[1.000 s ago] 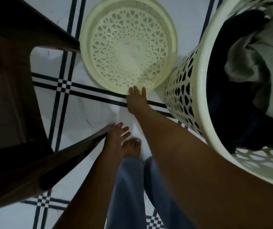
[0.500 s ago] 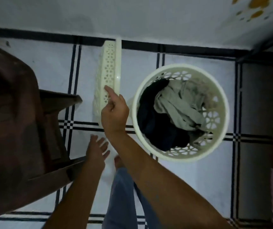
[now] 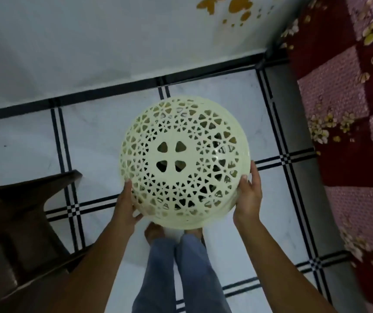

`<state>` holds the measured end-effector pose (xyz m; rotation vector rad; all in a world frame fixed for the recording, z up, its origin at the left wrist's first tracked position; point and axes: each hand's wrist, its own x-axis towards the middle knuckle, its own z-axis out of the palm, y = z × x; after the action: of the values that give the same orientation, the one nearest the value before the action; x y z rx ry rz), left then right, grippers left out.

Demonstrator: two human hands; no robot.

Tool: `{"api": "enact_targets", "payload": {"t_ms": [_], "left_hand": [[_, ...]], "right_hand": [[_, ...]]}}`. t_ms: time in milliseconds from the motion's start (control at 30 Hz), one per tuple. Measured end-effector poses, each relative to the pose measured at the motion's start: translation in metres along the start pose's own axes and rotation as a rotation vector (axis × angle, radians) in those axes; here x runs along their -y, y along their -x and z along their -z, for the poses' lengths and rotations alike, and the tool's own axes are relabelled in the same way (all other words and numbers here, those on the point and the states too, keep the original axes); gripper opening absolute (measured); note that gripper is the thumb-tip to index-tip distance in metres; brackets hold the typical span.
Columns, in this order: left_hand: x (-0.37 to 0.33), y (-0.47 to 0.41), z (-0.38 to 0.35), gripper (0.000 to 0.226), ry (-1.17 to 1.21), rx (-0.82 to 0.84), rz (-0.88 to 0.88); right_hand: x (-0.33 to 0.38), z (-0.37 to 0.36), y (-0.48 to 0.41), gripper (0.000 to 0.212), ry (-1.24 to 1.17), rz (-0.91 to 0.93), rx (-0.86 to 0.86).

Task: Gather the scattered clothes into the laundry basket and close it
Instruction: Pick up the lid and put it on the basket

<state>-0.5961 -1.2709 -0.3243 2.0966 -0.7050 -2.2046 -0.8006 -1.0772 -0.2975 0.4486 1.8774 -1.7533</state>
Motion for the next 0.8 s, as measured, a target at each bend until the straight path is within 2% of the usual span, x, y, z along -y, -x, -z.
{"api": "enact_targets", "payload": {"t_ms": [67, 100, 200, 333, 400, 467, 567, 667, 767, 800], "left_hand": [[0.005, -0.008, -0.01, 0.096, -0.019, -0.003, -0.009], [0.005, -0.008, -0.015, 0.098, -0.031, -0.026, -0.023], [0.004, -0.009, -0.025, 0.089, -0.078, -0.095, -0.058], [-0.004, -0.011, -0.038, 0.099, -0.174, -0.048, -0.021], [-0.009, -0.01, -0.053, 0.101, -0.227, -0.027, 0.027], [-0.017, -0.011, -0.076, 0.1, -0.302, 0.025, 0.059], [-0.039, -0.016, -0.133, 0.099, -0.464, 0.024, 0.076], [-0.057, -0.022, -0.195, 0.07, -0.652, 0.035, -0.152], [-0.076, -0.024, -0.246, 0.07, -1.044, 0.178, -0.425], [-0.083, -0.029, -0.257, 0.07, -1.224, 0.19, -0.584]], "right_hand": [[-0.015, 0.012, -0.017, 0.041, 0.17, 0.014, -0.024], [-0.02, 0.016, -0.024, 0.041, 0.273, 0.018, -0.053], [-0.025, 0.019, -0.027, 0.053, 0.529, 0.017, -0.065], [-0.033, 0.014, 0.004, 0.092, 1.005, 0.365, 0.172], [-0.045, 0.006, 0.014, 0.099, 1.279, 0.473, 0.297], [-0.043, -0.001, 0.009, 0.099, 1.463, 0.452, 0.306], [-0.011, -0.002, -0.024, 0.104, 1.514, 0.299, 0.226], [0.028, 0.001, -0.07, 0.106, 1.523, 0.206, 0.152], [0.066, 0.003, -0.133, 0.106, 1.528, 0.192, 0.123], [0.079, 0.004, -0.153, 0.106, 1.522, 0.194, 0.117]]}}
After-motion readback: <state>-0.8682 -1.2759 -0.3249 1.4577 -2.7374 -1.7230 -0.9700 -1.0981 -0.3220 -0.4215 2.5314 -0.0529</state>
